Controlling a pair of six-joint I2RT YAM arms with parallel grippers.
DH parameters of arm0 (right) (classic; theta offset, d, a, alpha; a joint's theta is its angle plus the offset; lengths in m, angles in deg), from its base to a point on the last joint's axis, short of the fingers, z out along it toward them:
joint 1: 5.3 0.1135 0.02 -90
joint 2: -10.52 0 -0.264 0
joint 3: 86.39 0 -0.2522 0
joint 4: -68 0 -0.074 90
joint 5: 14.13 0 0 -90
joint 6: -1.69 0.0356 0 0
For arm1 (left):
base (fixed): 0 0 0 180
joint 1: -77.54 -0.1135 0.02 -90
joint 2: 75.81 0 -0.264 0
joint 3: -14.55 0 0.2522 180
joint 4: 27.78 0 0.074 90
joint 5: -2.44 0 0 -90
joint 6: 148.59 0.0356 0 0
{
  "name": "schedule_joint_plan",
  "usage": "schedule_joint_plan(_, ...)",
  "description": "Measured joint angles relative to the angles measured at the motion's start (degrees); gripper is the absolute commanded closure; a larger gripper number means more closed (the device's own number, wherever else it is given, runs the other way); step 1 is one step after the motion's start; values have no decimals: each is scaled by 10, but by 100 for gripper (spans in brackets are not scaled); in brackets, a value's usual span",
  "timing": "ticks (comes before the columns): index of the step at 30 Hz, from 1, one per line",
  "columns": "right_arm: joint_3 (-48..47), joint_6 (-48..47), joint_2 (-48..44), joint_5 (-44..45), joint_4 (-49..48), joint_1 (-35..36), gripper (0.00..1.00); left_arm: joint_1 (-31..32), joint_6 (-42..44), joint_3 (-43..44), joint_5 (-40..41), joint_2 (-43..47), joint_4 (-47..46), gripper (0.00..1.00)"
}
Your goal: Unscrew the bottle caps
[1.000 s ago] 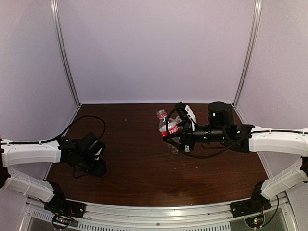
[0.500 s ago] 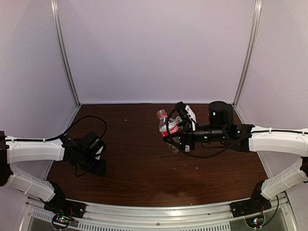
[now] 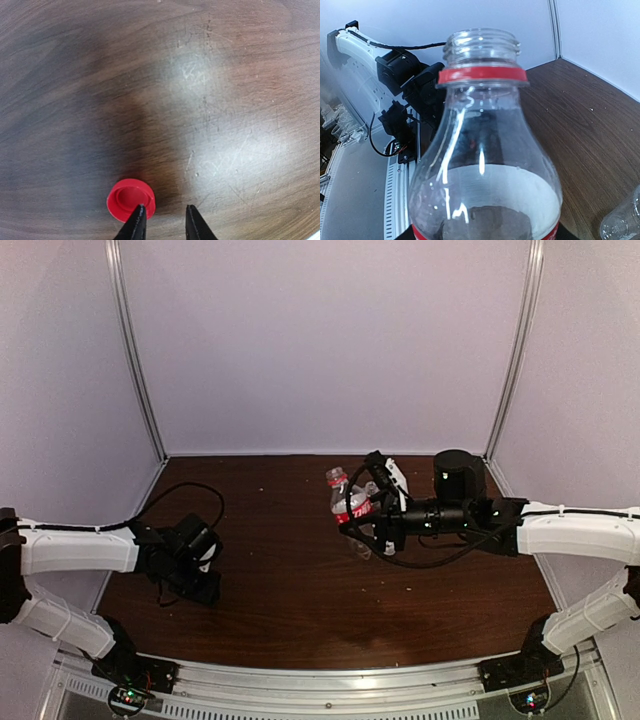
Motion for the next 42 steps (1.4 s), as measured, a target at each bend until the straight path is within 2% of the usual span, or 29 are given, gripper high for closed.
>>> schedule_joint_plan(12, 4, 2, 0, -2, 0, 0, 64, -7, 11, 0, -1, -20, -9, 78)
schedule_joint_plan(34, 9, 7, 0, -2, -4, 0, 65, -7, 20, 1, -1, -28, -12, 100)
schedule_joint_plan(42, 9, 9, 0, -2, -5, -4, 65, -6, 40, 28, -12, -30, -10, 100)
